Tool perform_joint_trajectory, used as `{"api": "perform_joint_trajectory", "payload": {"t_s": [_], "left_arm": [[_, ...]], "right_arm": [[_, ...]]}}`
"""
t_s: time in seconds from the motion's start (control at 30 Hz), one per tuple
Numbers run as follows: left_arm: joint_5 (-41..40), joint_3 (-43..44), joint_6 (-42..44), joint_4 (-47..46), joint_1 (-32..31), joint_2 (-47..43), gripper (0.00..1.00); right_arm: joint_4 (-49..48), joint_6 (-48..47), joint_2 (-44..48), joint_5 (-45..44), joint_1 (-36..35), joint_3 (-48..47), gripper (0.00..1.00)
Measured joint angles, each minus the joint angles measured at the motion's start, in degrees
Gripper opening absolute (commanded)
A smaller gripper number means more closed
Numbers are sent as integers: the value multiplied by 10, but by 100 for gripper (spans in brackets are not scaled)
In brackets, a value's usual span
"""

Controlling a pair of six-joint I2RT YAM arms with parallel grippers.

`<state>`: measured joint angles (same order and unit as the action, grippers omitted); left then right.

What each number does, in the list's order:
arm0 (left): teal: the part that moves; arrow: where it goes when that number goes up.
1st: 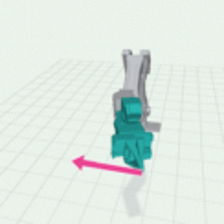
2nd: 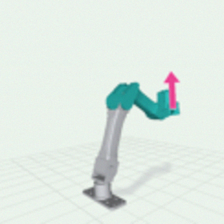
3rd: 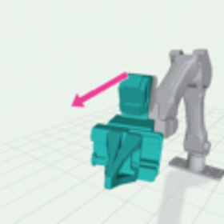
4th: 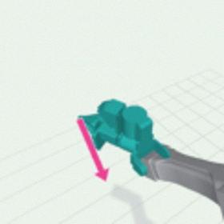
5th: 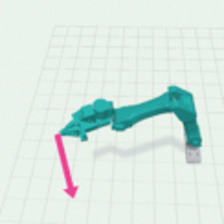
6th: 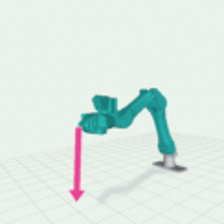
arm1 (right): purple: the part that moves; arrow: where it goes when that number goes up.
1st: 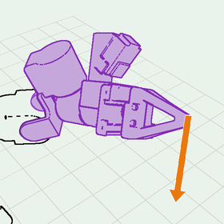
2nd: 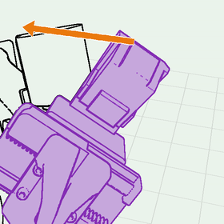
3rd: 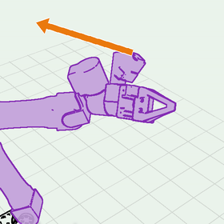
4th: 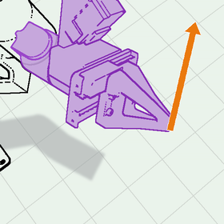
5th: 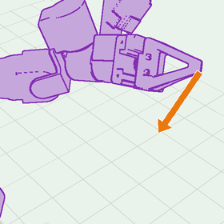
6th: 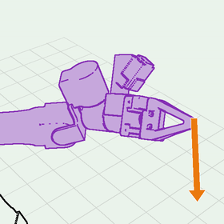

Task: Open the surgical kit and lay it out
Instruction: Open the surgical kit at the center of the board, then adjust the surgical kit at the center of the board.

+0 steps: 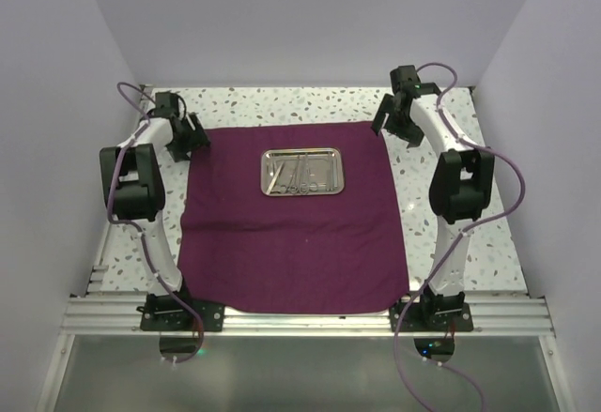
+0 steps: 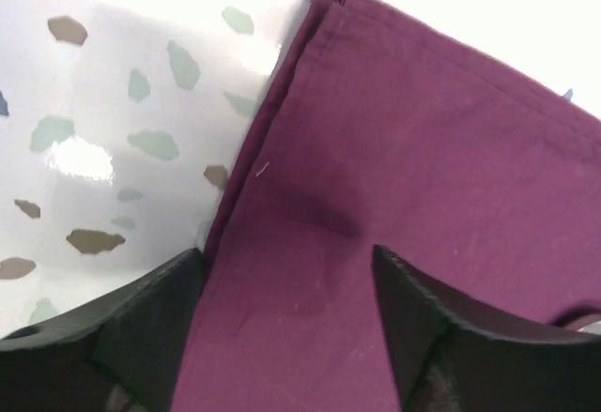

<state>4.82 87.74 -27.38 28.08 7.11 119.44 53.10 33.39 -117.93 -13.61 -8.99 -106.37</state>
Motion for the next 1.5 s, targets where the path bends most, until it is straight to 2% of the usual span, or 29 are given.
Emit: {"api": "perform_joint_trajectory", "payload": {"t_s": [0.17,0.3,0.33,0.4,0.43,0.47,0.5,0.53,0.6,0.63,0.7,0.73,1.0,1.13,1.33,1.37,1.4,1.43,1.47,1.5], "left_arm": [[6,46,3,-2,0,39,48],[16,63,2,-6,0,54,35],[20,65,0,-7,0,57,31],[29,74,-3,-9,0,65,15],[33,80,-5,-10,0,71,8],[41,87,-7,-11,-1,79,0],[45,94,-11,-12,-2,83,0],[49,103,-12,-13,-2,90,0],[57,121,-16,-14,-4,102,0],[59,130,-21,-14,-5,108,0],[64,147,-27,-13,-6,120,0],[65,160,-32,-10,-7,127,0],[56,268,-66,9,-8,192,0],[33,332,-82,25,-8,224,0],[28,358,-106,22,0,229,0],[29,359,-107,21,3,229,0],[29,359,-109,20,4,229,0],[32,359,-110,20,6,229,0],[33,356,-111,18,6,229,0],[30,348,-111,15,6,227,10]], "right_arm": [[-23,-20,-99,16,24,-74,93],[-33,-24,-186,47,43,-121,87],[-23,-25,-203,47,47,-138,81],[-37,-22,-211,72,50,-156,73],[-40,-21,-219,83,52,-164,60],[-39,-19,-222,90,53,-169,55],[-39,-16,-226,100,55,-176,49],[-42,-12,-232,116,57,-182,37],[-47,-1,-246,142,61,-199,28],[-53,4,-255,160,63,-210,15],[-71,19,-276,199,65,-231,1],[-80,29,-286,221,65,-243,0],[-120,89,-372,312,66,-359,0],[-129,112,-388,300,70,-386,0],[-153,126,-382,265,83,-374,0],[-157,127,-374,260,88,-362,4],[-158,126,-368,256,92,-352,17],[-157,126,-363,253,97,-344,37],[-158,127,-357,252,100,-339,52],[-157,121,-350,237,102,-337,72]]}}
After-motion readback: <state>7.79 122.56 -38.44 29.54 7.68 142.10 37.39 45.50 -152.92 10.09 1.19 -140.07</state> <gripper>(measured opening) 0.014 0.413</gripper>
